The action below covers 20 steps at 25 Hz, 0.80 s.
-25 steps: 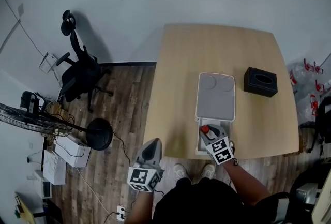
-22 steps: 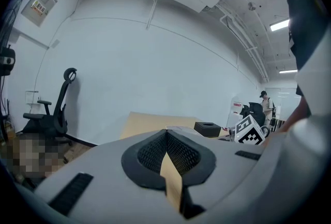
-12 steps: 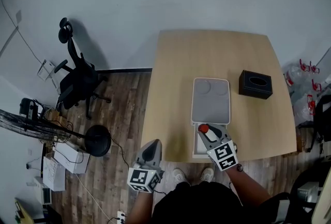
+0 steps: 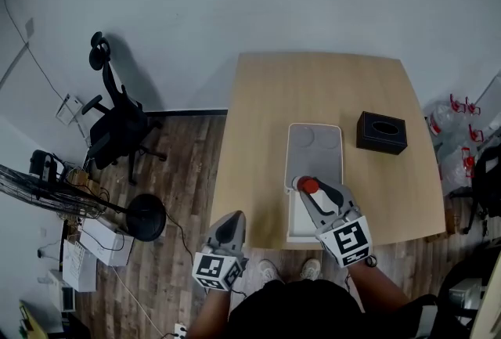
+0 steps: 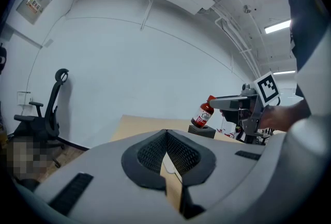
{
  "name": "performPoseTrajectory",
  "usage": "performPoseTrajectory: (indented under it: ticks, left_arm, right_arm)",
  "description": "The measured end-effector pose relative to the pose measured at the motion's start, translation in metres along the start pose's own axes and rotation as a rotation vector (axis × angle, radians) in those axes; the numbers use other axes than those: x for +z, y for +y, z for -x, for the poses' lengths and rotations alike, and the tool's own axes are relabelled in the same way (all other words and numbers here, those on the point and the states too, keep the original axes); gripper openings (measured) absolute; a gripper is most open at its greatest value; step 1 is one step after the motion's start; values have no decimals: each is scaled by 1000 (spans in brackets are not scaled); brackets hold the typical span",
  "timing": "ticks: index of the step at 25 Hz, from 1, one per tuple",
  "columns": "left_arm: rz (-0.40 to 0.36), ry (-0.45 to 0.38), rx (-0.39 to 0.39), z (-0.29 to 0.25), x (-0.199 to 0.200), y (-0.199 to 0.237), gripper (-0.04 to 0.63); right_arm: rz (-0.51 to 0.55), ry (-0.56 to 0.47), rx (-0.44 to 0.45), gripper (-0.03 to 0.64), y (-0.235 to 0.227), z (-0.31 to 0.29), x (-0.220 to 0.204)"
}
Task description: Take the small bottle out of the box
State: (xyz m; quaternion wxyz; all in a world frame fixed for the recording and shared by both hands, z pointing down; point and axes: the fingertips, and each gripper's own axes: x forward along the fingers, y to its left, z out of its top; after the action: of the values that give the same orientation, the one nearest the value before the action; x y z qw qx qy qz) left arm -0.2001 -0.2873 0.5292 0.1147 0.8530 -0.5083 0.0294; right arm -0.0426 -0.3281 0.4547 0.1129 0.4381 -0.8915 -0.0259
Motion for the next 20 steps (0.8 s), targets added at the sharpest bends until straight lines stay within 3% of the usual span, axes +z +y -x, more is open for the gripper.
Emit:
performPoseTrajectory:
  ticks: [3, 20]
  left_arm:
    - [-8, -7, -12, -3, 4, -6, 12]
    - [-28, 7, -53, -14, 5, -23, 12]
  right_arm:
    - [24, -56, -19, 152, -5, 8, 18]
    - [50, -51, -104, 150, -30, 26, 20]
